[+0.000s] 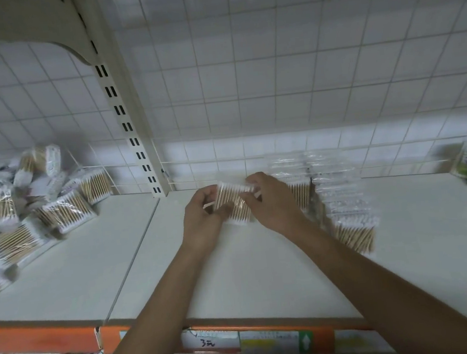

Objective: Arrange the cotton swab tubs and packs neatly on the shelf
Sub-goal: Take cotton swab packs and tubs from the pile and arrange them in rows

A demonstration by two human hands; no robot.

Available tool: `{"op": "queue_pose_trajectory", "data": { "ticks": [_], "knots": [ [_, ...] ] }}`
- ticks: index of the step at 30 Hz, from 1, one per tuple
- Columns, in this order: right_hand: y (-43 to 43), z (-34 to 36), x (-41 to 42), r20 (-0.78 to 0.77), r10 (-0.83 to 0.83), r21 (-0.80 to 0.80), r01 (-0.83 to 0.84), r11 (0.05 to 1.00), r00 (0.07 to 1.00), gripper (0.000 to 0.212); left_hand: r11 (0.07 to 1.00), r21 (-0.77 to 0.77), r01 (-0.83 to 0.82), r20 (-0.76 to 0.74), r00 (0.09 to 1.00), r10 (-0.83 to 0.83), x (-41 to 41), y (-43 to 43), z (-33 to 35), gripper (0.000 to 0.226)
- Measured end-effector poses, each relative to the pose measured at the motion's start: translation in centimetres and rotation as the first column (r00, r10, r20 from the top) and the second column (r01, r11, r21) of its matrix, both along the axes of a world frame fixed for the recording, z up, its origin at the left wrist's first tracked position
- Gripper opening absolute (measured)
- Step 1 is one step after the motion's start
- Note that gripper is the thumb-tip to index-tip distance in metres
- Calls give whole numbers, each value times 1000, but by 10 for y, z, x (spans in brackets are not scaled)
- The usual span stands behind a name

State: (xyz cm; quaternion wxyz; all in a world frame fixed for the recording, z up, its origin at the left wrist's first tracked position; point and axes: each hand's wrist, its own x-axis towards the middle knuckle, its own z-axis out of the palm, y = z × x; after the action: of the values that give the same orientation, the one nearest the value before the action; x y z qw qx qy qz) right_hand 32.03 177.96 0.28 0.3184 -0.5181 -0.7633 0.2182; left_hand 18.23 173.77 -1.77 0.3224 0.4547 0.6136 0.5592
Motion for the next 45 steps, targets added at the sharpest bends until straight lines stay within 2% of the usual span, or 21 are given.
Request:
{"op": "queue_pose_trajectory", "data": {
  "ticks": [4,9,15,22,27,35,41,45],
  "knots": [
    [4,12,19,28,6,-8,-6,1000,1000,28,999,-8,50,-43,998,-50,2,0,1,30],
    [7,29,42,93,-11,10,10,1000,996,21,987,-88,135,-242,958,-153,9,4,0,31],
    [10,51,69,201,3,-25,2,1000,980,16,978,-152,140,-408,893,-191,26,9,0,15],
    [16,49,91,304,-52,-18,60,998,951,8,974,-180,135,-478,853,-207,56,17,-4,18],
    [20,41,93,395,-81,46,68,997,915,10,973,-202,113,-528,824,-205,69,21,-12,24],
    [22,35,93,437,-83,80,53,995,896,11,974,-207,89,-597,777,-198,74,27,-18,23],
    [22,33,91,471,-70,65,45,997,879,22,973,-222,64,-638,745,-195,76,28,-21,22],
    [20,37,90,485,-60,62,34,998,872,28,970,-237,58,-666,717,-206,73,28,-20,30]
  ]
}}
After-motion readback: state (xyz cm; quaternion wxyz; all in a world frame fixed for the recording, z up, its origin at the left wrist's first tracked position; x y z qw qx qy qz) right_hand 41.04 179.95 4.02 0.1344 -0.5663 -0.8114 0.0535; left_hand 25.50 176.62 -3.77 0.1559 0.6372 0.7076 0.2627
